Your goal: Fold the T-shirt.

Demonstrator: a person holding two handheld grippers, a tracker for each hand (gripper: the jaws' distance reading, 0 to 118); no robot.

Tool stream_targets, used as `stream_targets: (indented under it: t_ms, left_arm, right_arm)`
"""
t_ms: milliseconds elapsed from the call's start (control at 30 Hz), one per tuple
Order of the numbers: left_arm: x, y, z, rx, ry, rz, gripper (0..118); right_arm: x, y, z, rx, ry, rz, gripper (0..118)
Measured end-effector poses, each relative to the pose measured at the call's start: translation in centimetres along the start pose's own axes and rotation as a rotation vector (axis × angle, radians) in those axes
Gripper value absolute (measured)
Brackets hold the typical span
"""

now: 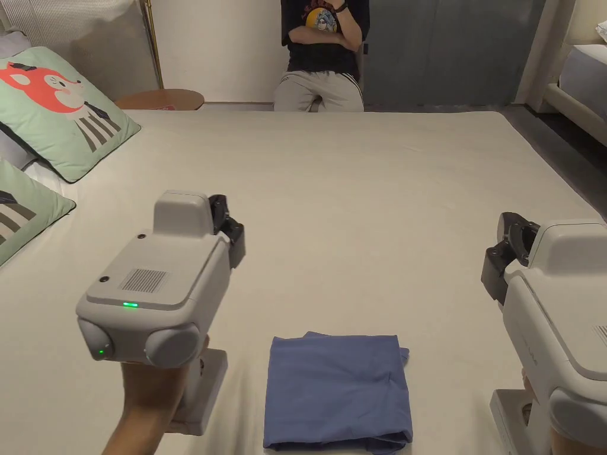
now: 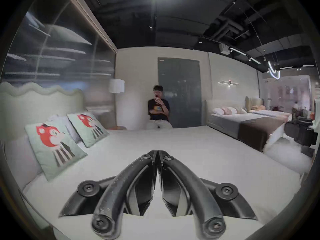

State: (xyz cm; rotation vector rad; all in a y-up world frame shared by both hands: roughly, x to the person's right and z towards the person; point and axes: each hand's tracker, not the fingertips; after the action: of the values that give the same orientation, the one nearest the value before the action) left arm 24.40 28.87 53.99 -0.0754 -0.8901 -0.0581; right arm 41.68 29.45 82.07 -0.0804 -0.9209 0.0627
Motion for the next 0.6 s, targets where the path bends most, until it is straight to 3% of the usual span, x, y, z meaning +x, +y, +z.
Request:
stream_targets:
  t_ms: [267,600]
  left_arm:
    - [-3.5,-0.9,0.3,-0.014,0.099,0.006,0]
    - [-3.1,-0.9,0.3,-0.018,0.079,0.023,0]
  right_arm:
    - [-1.1,0.0,-0.3,0.001,0.027,0.007,0]
    - [-1.9,-1.1,-1.1,-0.046,0.062,-0.010,0]
